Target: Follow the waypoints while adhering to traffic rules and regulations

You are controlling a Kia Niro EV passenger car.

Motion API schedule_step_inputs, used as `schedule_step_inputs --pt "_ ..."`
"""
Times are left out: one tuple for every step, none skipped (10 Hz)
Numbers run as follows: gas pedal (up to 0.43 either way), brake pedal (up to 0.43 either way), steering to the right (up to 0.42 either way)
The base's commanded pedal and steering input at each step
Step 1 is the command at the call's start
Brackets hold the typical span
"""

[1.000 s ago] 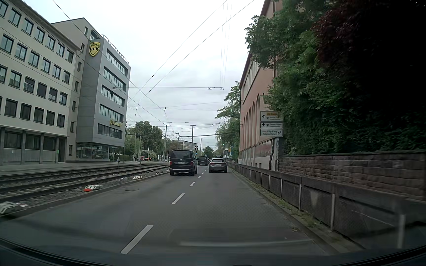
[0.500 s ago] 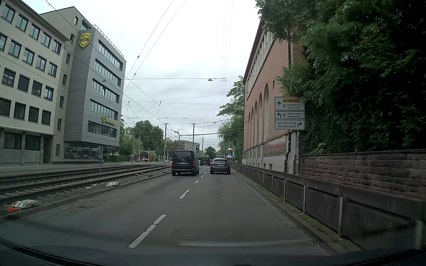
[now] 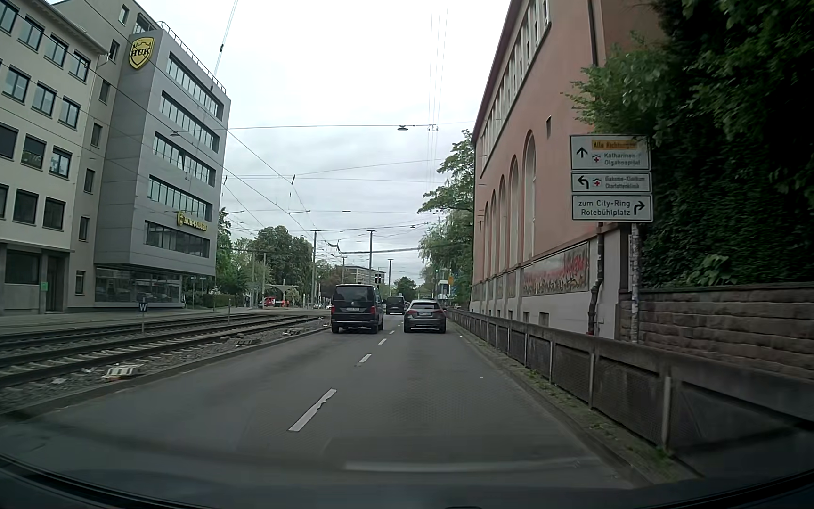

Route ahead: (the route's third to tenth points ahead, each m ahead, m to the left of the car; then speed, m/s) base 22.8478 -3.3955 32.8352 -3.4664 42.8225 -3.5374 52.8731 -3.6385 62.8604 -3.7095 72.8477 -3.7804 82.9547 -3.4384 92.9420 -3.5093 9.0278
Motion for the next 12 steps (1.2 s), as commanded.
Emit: schedule_step_inputs --pt "0.039 0.000 0.000" --pt "0.028 0.000 0.000" --pt "0.000 0.000 0.000" --pt "0.000 0.000 0.000" --pt "0.000 0.000 0.000" --pt "0.000 0.000 0.002" --pt "0.000 0.000 0.003" --pt "0.000 0.000 0.004" --pt "0.000 0.000 0.004" --pt "0.000 0.000 0.003" --pt "0.000 0.000 0.002" --pt "0.008 0.000 0.001"
